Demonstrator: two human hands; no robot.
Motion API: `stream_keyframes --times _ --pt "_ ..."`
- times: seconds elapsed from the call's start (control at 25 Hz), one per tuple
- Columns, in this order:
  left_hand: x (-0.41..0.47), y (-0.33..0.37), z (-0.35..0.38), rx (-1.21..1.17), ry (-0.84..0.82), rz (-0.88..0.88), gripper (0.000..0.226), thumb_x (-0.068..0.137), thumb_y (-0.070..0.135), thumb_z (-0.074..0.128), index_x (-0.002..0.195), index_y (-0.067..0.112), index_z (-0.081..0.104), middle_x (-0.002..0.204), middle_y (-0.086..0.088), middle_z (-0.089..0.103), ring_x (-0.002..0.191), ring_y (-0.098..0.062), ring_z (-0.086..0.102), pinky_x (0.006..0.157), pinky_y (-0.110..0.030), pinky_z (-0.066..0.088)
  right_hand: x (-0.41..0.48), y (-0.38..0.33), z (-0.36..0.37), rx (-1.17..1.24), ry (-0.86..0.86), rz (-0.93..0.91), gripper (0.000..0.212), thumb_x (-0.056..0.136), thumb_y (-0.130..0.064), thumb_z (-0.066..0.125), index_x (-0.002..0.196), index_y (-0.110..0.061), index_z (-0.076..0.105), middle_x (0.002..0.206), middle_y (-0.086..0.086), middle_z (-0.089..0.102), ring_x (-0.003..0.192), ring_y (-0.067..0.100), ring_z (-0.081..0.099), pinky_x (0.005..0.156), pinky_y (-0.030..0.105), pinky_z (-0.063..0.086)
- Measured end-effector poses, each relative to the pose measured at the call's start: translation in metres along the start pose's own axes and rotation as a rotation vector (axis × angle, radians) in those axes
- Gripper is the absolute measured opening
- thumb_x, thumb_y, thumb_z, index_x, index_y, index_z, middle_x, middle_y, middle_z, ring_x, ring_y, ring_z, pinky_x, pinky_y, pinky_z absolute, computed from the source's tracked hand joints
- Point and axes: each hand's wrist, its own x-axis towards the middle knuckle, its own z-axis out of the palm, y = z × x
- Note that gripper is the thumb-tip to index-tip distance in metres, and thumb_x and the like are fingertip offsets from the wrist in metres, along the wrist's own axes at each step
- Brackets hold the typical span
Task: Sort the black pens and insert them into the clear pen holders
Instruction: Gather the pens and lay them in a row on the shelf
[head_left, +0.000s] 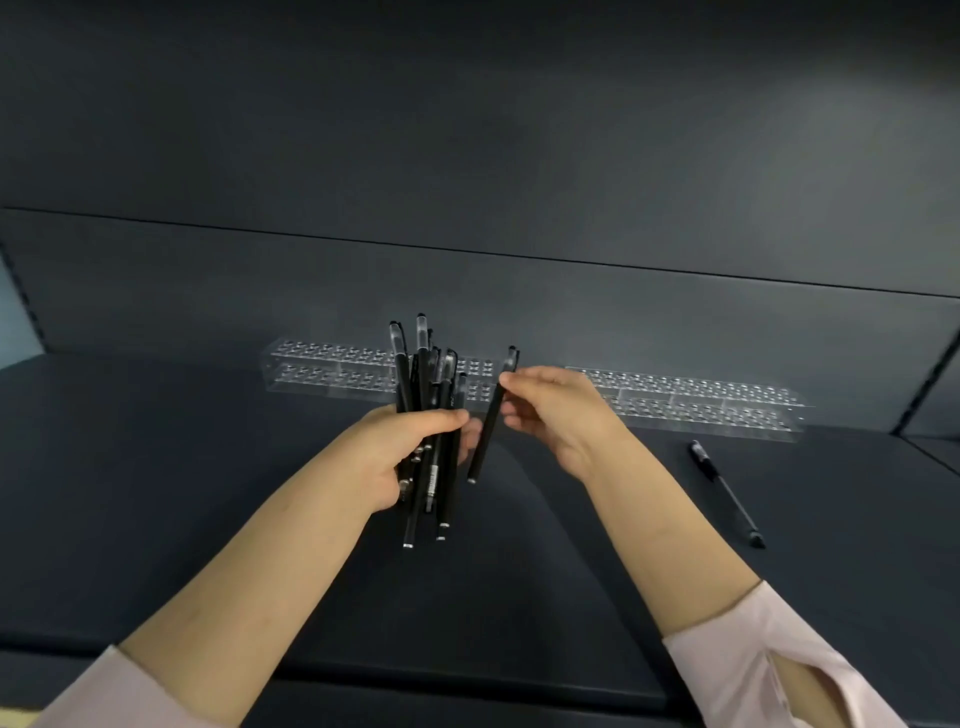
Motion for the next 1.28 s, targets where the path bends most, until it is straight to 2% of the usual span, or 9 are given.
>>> stream_keyframes --times 0.24,0.32,0.52,0.68,0.8,0.96,1.08,1.2,1.28 --pt "0.018 0.012 -0.071 -0.038 0.041 -0.041 0.014 0.086 0.016 0.072 0.093 0.004 0.074 0.086 -0.006 0.076 0.073 -0.016 0.071 0.066 -0.029 0.057 0.018 0.032 0.047 -0.313 0.073 0.156 0.014 0.086 -0.001 0.067 0.079 -0.005 0.055 0.062 0.011 0.054 0.047 0.014 0.053 0.043 0.018 0.051" --pt "0.025 0.011 -0.085 -0.003 0.021 -0.037 0.016 0.086 0.017 0.072 0.096 0.006 0.075 0.091 -0.004 0.077 0.079 -0.015 0.072 0.067 -0.03 0.056 0.024 0.041 0.059 -0.409 0.087 0.171 0.013 0.084 -0.002 0.07 0.081 -0.005 0.057 0.063 0.011 0.055 0.047 0.016 0.055 0.048 0.022 0.055" --pt "0.036 0.008 -0.101 0.08 -0.002 -0.051 0.017 0.086 0.025 0.072 0.097 0.012 0.077 0.092 -0.001 0.076 0.085 -0.013 0.067 0.065 -0.03 0.049 0.032 0.048 0.082 -0.486 0.12 0.125 0.011 0.08 -0.005 0.075 0.079 -0.005 0.063 0.067 0.009 0.065 0.052 0.019 0.063 0.078 0.039 0.06" --pt "0.035 0.009 -0.1 0.03 -0.012 -0.057 0.014 0.086 0.024 0.072 0.093 0.013 0.076 0.087 0.001 0.075 0.071 -0.01 0.068 0.05 -0.023 0.049 0.031 0.049 0.092 -0.467 0.126 0.087 0.017 0.08 -0.003 0.075 0.092 0.0 0.063 0.073 0.008 0.065 0.054 0.019 0.065 0.075 0.033 0.06" --pt "0.033 0.009 -0.099 0.021 -0.003 -0.052 0.019 0.085 0.025 0.074 0.098 0.011 0.072 0.087 -0.002 0.076 0.071 -0.012 0.068 0.047 -0.024 0.049 0.029 0.05 0.091 -0.477 0.11 0.045 0.011 0.084 -0.007 0.072 0.09 0.0 0.067 0.075 0.009 0.066 0.058 0.018 0.064 0.072 0.033 0.06" --pt "0.03 0.009 -0.097 0.03 -0.003 -0.008 0.022 0.083 0.025 0.075 0.1 0.011 0.072 0.083 0.0 0.076 0.07 -0.011 0.069 0.056 -0.026 0.05 0.024 0.039 0.088 -0.291 0.07 -0.011 0.017 0.094 -0.013 0.058 0.092 -0.002 0.07 0.076 0.006 0.064 0.061 0.012 0.056 0.057 0.019 0.053" --pt "0.028 0.006 -0.09 0.016 -0.009 0.024 0.021 0.082 0.024 0.077 0.098 0.012 0.072 0.087 -0.003 0.077 0.07 -0.013 0.071 0.056 -0.027 0.053 0.014 0.026 0.086 -0.05 -0.043 0.061 0.018 0.091 -0.02 0.064 0.092 -0.003 0.07 0.072 0.003 0.065 0.06 0.01 0.055 0.059 0.02 0.051" --pt "0.026 0.002 -0.078 0.05 0.011 0.069 0.019 0.079 0.024 0.079 0.095 0.016 0.072 0.093 -0.003 0.076 0.087 -0.019 0.07 0.083 -0.038 0.055 0.01 0.022 0.083 0.052 -0.098 0.077 0.01 0.088 -0.016 0.067 0.082 -0.009 0.066 0.069 0.001 0.064 0.061 0.01 0.055 0.06 0.02 0.05" --pt "0.025 0.0 -0.074 0.052 0.027 0.089 0.018 0.08 0.025 0.078 0.094 0.015 0.073 0.092 -0.002 0.076 0.09 -0.019 0.07 0.091 -0.04 0.053 0.01 0.018 0.079 0.159 -0.096 0.066 0.006 0.089 -0.013 0.066 0.084 -0.01 0.063 0.072 0.003 0.066 0.063 0.012 0.058 0.061 0.02 0.051"
